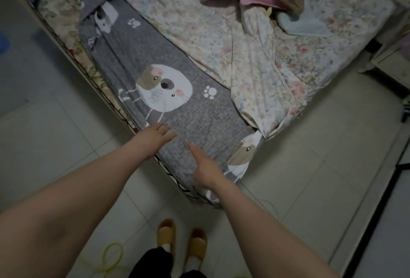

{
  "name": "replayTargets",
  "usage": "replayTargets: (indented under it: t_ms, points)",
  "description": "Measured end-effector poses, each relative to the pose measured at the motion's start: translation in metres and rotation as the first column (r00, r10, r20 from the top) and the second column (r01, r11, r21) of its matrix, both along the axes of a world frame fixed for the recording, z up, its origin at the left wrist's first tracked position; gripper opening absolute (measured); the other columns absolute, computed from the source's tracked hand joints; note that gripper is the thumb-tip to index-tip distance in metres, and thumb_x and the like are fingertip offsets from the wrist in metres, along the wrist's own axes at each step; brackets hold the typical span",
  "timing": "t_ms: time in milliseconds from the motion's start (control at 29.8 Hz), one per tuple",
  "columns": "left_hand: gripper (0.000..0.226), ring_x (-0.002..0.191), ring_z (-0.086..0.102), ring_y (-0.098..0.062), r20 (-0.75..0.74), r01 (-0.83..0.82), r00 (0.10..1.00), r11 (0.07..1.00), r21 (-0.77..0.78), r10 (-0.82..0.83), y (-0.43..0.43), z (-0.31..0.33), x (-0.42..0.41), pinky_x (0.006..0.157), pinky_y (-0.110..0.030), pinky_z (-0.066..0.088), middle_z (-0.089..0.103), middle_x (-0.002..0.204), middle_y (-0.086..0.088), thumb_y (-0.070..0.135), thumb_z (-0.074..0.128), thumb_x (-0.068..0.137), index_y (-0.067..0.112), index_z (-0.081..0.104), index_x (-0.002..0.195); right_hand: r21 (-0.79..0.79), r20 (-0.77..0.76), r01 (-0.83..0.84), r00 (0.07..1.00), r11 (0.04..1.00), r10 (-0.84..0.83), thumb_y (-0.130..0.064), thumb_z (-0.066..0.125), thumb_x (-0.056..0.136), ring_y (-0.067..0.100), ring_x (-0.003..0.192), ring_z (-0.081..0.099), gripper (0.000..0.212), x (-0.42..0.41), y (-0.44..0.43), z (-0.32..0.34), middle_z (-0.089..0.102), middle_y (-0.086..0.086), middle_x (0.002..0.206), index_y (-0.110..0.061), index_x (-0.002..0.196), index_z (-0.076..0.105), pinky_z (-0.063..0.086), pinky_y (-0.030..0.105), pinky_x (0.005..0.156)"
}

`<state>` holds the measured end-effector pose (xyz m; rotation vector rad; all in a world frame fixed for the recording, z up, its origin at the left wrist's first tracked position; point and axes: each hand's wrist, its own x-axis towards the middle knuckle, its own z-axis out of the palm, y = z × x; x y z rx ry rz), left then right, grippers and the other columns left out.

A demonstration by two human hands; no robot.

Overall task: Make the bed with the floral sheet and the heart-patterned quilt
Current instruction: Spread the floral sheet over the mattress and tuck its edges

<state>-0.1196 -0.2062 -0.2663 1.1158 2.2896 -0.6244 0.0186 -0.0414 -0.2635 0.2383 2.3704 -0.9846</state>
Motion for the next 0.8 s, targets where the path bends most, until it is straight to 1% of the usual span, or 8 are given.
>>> replayTargets:
  t_ms: [67, 168, 302, 369, 503, 603, 737, 804]
  points:
    - [0.078, 0.151, 0.006, -0.030, 0.006, -0.001, 1.000, 1.000, 0.004, 0.001, -0.005, 0.001, -0.002, 0.120, -0.035, 0.016, 0.001, 0.165, -0.008, 0.003, 0.045, 0.098, 0.024, -0.002, 0.157, 0.027, 0.026, 0.002, 1.000, 1.000, -0.002, -0.002, 0.049, 0.095, 0.019, 0.150, 0.013, 0.079, -0.004, 0.005, 0.004, 0.008, 0.003, 0.165, -0.025, 0.158, 0.006, 0.014, 0.027, 0.118]
    - [0.079, 0.151, 0.004, -0.030, 0.030, 0.008, 1.000, 1.000, 0.000, -0.008, -0.014, 0.000, -0.005, 0.121, -0.036, 0.016, -0.001, 0.165, -0.008, 0.001, 0.044, 0.097, 0.024, -0.002, 0.157, 0.057, 0.048, 0.018, 0.999, 0.998, -0.020, -0.001, 0.048, 0.094, 0.020, 0.150, 0.016, 0.081, -0.008, 0.003, 0.012, 0.009, 0.003, 0.165, -0.026, 0.158, 0.005, 0.018, 0.028, 0.119]
    - [0.083, 0.151, 0.004, -0.030, 0.040, 0.040, 0.998, 0.999, 0.007, -0.040, -0.024, 0.004, -0.026, 0.121, -0.036, 0.017, 0.000, 0.165, -0.008, -0.005, 0.045, 0.094, 0.024, -0.002, 0.157, 0.069, 0.053, 0.055, 0.997, 0.996, -0.059, 0.007, 0.044, 0.090, 0.020, 0.150, 0.015, 0.084, -0.026, 0.002, 0.025, 0.011, 0.004, 0.164, -0.024, 0.158, 0.006, 0.016, 0.027, 0.119]
    - [0.082, 0.151, 0.006, -0.031, 0.020, 0.089, 0.996, 0.995, 0.039, -0.090, -0.036, 0.008, -0.048, 0.119, -0.037, 0.017, 0.002, 0.165, -0.009, -0.004, 0.044, 0.095, 0.024, -0.001, 0.158, 0.093, 0.061, 0.113, 0.991, 0.989, -0.119, 0.010, 0.042, 0.087, 0.020, 0.150, 0.013, 0.087, -0.040, -0.004, 0.029, 0.009, 0.002, 0.165, -0.026, 0.158, 0.006, 0.017, 0.028, 0.120]
    - [0.082, 0.151, 0.005, -0.032, -0.006, 0.145, 0.989, 0.987, 0.064, -0.144, -0.057, 0.008, -0.074, 0.121, -0.041, 0.018, 0.005, 0.164, -0.010, -0.003, 0.044, 0.095, 0.024, 0.000, 0.158, 0.123, 0.068, 0.165, 0.982, 0.979, -0.174, 0.012, 0.041, 0.086, 0.019, 0.150, 0.014, 0.092, -0.052, -0.019, 0.037, 0.007, -0.001, 0.165, -0.033, 0.157, 0.005, 0.021, 0.033, 0.120]
    - [0.081, 0.151, 0.004, -0.032, 0.006, 0.168, 0.986, 0.983, 0.067, -0.169, -0.067, 0.008, -0.090, 0.120, -0.042, 0.020, 0.005, 0.165, -0.009, -0.002, 0.045, 0.095, 0.024, 0.001, 0.158, 0.137, 0.038, 0.194, 0.979, 0.971, -0.201, 0.011, 0.041, 0.086, 0.019, 0.150, 0.015, 0.091, -0.060, -0.038, 0.045, 0.007, -0.002, 0.165, -0.032, 0.158, 0.006, 0.022, 0.033, 0.120]
    - [0.082, 0.151, 0.004, -0.032, 0.014, 0.210, 0.977, 0.974, 0.081, -0.211, -0.068, 0.008, -0.097, 0.121, -0.041, 0.018, 0.005, 0.165, -0.009, -0.004, 0.046, 0.094, 0.025, 0.001, 0.157, 0.129, 0.012, 0.234, 0.971, 0.964, -0.237, 0.013, 0.041, 0.084, 0.017, 0.151, 0.012, 0.093, -0.061, -0.055, 0.046, 0.008, -0.004, 0.165, -0.032, 0.157, 0.007, 0.020, 0.032, 0.121]
    - [0.080, 0.151, 0.004, -0.032, 0.013, 0.233, 0.972, 0.966, 0.113, -0.236, -0.063, 0.006, -0.095, 0.120, -0.041, 0.017, 0.004, 0.165, -0.009, -0.003, 0.044, 0.095, 0.025, 0.002, 0.157, 0.134, 0.009, 0.263, 0.964, 0.956, -0.266, 0.013, 0.041, 0.084, 0.017, 0.150, 0.012, 0.093, -0.056, -0.055, 0.045, 0.009, -0.004, 0.165, -0.033, 0.157, 0.007, 0.020, 0.031, 0.120]
